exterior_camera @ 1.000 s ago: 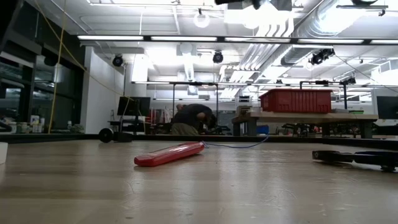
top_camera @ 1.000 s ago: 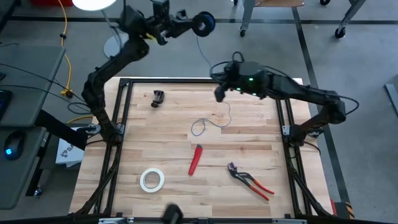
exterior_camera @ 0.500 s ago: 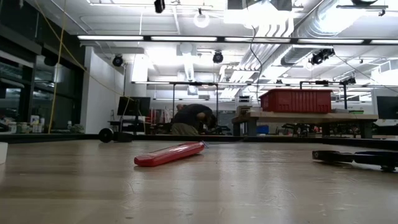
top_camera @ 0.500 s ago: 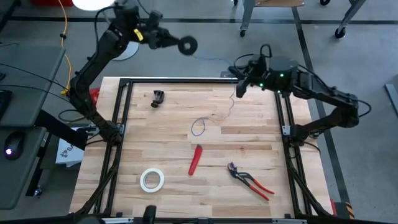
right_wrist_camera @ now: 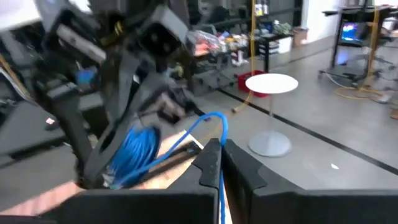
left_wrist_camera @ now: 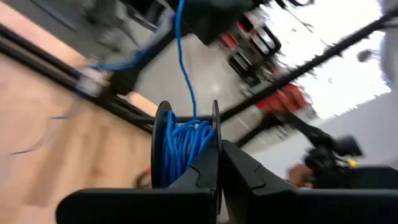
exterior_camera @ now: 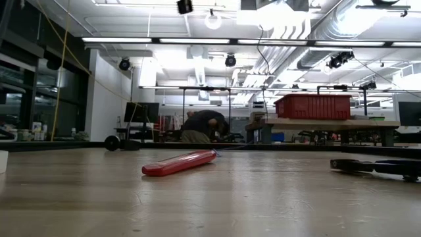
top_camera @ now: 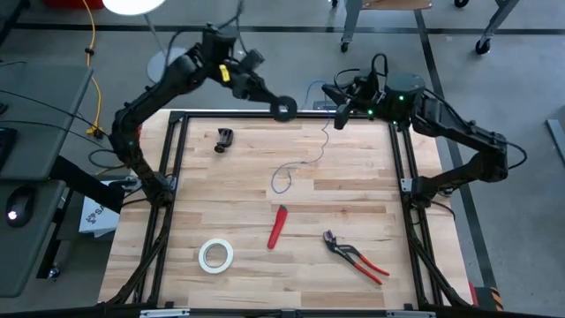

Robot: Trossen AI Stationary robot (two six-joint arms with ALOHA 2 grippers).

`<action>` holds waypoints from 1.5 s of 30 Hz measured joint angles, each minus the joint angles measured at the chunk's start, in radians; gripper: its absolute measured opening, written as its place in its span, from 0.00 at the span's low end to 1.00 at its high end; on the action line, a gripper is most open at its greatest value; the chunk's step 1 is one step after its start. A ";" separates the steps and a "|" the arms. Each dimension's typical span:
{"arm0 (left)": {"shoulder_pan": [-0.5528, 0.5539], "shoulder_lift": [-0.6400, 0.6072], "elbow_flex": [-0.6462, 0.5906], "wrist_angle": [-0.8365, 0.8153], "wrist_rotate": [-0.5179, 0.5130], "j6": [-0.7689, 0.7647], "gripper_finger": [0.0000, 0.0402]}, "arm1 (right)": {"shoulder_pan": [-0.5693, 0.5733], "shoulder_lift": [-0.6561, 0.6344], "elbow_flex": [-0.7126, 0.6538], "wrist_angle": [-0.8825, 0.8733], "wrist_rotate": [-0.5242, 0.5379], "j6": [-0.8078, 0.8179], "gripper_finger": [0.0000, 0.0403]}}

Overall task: Coil cords
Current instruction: Coil the blue wire cable onto the black spool

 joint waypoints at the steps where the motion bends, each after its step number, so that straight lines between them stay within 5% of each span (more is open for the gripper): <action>1: -0.020 0.009 0.000 0.028 0.015 -0.021 0.00 | -0.002 0.005 0.000 0.017 -0.016 0.001 0.00; 9: -0.142 0.091 0.000 0.332 0.092 -0.224 0.00 | -0.002 0.038 0.000 0.139 -0.129 0.031 0.00; 20: -0.203 0.198 -0.002 1.027 0.127 -0.656 0.00 | 0.011 0.077 0.002 0.233 -0.270 0.085 0.00; 33: -0.193 0.188 0.000 1.287 -0.060 -0.708 0.00 | 0.009 0.114 0.000 0.328 -0.325 0.106 0.00; 45: -0.069 0.123 -0.001 1.355 -0.164 -0.494 0.00 | 0.016 0.134 0.000 0.372 -0.353 0.120 0.00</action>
